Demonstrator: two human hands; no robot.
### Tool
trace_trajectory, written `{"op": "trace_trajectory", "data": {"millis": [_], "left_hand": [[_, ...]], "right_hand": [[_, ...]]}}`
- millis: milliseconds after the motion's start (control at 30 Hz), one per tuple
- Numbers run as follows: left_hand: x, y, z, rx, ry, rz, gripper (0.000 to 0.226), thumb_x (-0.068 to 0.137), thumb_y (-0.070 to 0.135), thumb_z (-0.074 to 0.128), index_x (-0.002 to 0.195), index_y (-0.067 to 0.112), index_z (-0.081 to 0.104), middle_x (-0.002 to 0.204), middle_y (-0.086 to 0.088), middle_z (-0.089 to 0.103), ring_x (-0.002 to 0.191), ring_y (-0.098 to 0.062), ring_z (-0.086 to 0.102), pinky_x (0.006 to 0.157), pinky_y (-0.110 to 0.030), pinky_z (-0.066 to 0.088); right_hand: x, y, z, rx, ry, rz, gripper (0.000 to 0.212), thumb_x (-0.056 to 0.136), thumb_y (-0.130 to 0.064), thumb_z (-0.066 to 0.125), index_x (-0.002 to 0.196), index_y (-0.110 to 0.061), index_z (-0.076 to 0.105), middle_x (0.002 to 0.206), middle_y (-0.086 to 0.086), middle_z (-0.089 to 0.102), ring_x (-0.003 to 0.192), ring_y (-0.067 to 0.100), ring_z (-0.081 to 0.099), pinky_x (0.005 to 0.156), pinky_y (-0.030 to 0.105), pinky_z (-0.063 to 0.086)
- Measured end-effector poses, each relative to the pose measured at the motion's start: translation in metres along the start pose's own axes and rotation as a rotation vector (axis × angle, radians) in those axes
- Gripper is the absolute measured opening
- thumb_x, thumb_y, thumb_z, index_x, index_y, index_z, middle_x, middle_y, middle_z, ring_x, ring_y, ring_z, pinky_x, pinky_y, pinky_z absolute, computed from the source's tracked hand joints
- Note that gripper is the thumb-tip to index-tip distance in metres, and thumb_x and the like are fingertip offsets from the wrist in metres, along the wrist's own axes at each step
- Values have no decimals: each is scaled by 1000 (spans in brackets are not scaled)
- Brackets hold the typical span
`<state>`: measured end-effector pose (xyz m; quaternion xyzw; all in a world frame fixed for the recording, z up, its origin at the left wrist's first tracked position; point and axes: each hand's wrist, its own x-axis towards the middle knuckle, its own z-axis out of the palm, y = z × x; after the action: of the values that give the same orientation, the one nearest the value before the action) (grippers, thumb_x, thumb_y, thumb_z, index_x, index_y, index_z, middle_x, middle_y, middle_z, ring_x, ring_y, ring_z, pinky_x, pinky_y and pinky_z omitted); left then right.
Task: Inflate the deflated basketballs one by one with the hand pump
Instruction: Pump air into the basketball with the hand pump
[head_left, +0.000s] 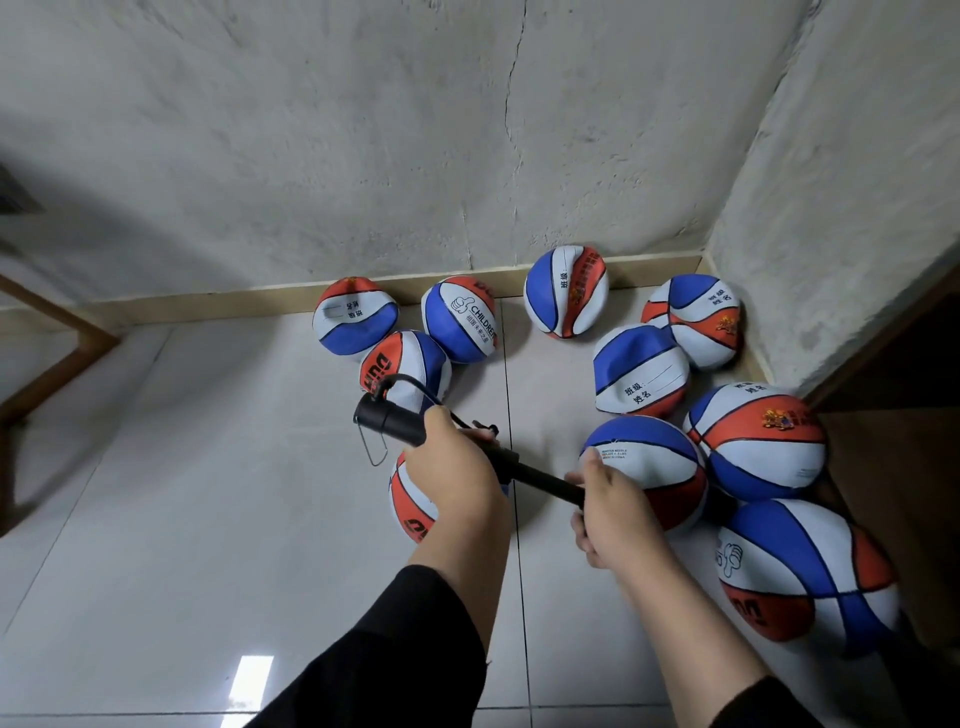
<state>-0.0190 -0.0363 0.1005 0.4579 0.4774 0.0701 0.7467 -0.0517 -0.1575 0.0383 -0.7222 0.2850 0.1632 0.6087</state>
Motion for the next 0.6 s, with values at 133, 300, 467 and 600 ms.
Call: {"op": "trace_trajectory", "data": {"millis": [133,300,467,600], "left_hand": [[-8,-9,6,-37,3,-19,39,86,32,53,102,-2,62,60,-9,65,47,-23,58,46,-29,48],[-16,-13,4,-25,14,-8,29,91,27,52,97,0,60,58,-8,64,49,-23,56,48,-28,47],[-11,-10,-2,54,6,-3,39,92,29,52,106,-5,66,64,-10,69,52,-23,61,50,-31,55],[0,7,-6,-5,58,-3,21,95,27,53,92,7,59,57,-7,63,40,-18,58,41,-27,53]], "right_hand": [[1,-12,18,-86,14,-123,57,102,-58,29,89,-13,62,72,11,57,66,28,53,63,36,40],[-3,-10,28,-113,14,-172,54,108,-51,29,75,-17,55,79,13,60,75,28,57,70,37,42],[-7,-6,12,-3,-14,-50,49,108,-51,32,92,-17,64,65,11,54,45,22,49,43,23,34],[-3,6,-14,104,20,67,50,108,-50,36,102,-12,67,57,9,45,36,15,36,37,16,25]]}}
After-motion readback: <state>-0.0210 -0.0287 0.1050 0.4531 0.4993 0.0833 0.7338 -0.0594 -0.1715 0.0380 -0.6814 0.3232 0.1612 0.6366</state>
